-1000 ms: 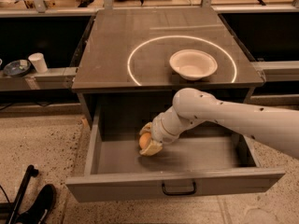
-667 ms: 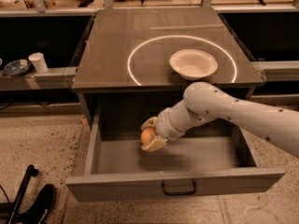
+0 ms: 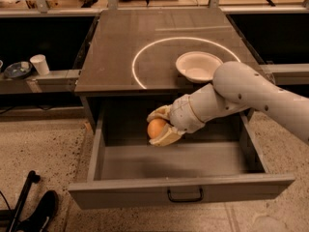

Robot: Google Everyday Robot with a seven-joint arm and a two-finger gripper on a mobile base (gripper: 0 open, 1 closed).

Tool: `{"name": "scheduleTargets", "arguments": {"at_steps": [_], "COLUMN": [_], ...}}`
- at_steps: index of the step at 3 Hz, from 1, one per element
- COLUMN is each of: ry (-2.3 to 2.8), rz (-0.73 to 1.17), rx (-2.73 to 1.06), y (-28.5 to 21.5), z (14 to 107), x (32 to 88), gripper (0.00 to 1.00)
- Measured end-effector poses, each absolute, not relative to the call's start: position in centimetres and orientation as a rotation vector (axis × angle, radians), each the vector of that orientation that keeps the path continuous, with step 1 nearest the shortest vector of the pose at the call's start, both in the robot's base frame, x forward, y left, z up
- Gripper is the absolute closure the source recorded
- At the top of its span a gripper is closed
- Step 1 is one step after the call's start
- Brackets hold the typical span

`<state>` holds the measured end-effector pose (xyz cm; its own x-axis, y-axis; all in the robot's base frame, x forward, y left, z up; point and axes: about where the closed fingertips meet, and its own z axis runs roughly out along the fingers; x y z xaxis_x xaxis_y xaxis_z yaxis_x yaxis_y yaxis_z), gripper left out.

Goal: Pick orange from top drawer and place on counter

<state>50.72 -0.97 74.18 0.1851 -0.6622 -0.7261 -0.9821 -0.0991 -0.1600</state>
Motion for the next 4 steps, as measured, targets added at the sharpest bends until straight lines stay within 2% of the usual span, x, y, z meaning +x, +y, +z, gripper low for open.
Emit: {"name": "scheduleTargets", "arguments": {"at_steps": [1, 2, 4], "ry": [1.548, 1.496, 1.395], "rz": [0.645, 0.637, 0.635], "rx": [-1.833, -1.814, -1.664], "y": [-0.9, -1.1, -0.9], "z": [73.9, 77.7, 91.3], "x": [50.8, 51.6, 56.2], "gripper": [1.00, 1.00, 1.00]}}
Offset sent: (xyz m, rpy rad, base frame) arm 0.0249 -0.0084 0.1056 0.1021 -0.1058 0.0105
